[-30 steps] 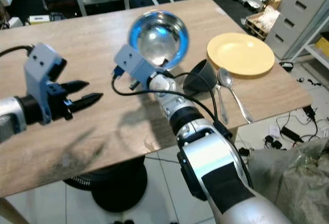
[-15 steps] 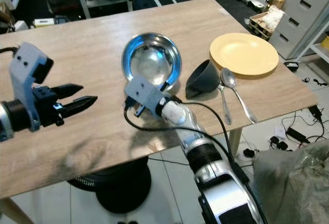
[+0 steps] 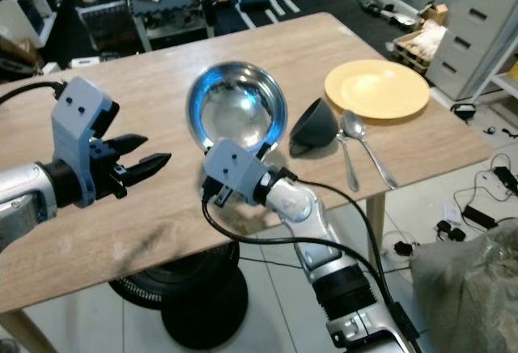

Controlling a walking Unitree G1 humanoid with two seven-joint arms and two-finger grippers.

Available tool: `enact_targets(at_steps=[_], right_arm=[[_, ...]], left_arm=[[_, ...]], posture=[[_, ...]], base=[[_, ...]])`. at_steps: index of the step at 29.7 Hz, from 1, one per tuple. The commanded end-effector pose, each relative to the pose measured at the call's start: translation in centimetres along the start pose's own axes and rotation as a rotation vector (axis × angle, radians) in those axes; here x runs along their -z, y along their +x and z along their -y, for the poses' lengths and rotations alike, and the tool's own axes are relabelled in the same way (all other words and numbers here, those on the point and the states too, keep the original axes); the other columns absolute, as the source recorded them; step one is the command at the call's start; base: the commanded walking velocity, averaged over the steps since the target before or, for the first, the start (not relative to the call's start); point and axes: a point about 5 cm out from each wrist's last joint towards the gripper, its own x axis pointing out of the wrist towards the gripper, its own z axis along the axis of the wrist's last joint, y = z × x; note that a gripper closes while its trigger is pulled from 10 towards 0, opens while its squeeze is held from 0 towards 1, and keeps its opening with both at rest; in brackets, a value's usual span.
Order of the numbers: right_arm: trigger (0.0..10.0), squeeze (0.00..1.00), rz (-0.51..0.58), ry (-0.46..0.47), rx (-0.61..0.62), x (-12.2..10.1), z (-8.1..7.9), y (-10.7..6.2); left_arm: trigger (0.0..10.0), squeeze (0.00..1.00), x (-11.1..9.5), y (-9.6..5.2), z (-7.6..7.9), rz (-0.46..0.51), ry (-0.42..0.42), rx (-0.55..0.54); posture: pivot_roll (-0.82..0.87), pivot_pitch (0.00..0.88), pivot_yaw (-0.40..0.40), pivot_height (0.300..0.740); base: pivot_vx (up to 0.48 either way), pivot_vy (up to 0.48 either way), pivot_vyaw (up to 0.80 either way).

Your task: Setting the table

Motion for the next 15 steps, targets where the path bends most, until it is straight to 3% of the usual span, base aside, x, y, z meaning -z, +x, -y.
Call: enact_targets(at_steps=[1,4,5,8,11,12,13,15], right_arm=[[10.0,0.00,-0.010,-0.054,-0.096,-0.6,-0.9,-0.4],[10.0,0.00,-0.031,-0.081,-0.133,-0.3,-1.0,-0.9],[10.0,0.00,-0.062,-0.110,-0.189,0.0,-1.6,-1.7],[10.0,0.00,-0.081,-0.114,-0.219,0.1,-2.3,-2.0],[10.0,0.06,-0.130,-0.138,-0.268,1.1,-4.4,-1.5],[10.0,0.43,-0.152,-0.144,-0.276,1.5,-4.9,-1.3],[10.0,0.96,-0.181,-0.158,-0.269,2.0,-5.1,-1.1],[10.0,0.96,-0.181,-0.158,-0.269,2.0,-5.1,-1.1]], left_arm=[[10.0,0.00,0.3,0.1,-0.2,-0.005,0.000,-0.023],[10.0,0.00,0.4,0.2,-0.2,-0.002,-0.001,-0.024],[10.0,0.00,0.6,0.3,-0.2,0.001,-0.006,-0.028],[10.0,0.00,0.7,0.5,-0.1,0.003,-0.009,-0.030],[10.0,0.00,0.7,0.8,0.1,0.014,-0.019,-0.033],[10.0,0.00,0.7,0.8,0.1,0.018,-0.023,-0.034],[10.0,0.00,0.6,0.9,0.1,0.022,-0.025,-0.036],[10.0,0.00,0.6,0.9,0.1,0.022,-0.025,-0.036]], posture=[[0.12,0.031,0.212,0.740],[0.12,0.032,0.201,0.740],[0.12,0.031,0.197,0.740],[0.11,0.034,0.188,0.740],[0.11,0.036,0.180,0.740],[0.11,0.036,0.176,0.740],[0.11,0.036,0.175,0.740],[0.11,0.036,0.175,0.740]], base=[[0.000,0.000,0.00],[0.000,0.000,0.00],[0.000,0.000,0.00],[0.000,0.000,0.00],[0.000,0.000,0.00],[0.000,0.000,0.00],[0.000,0.000,0.00],[0.000,0.000,0.00]])
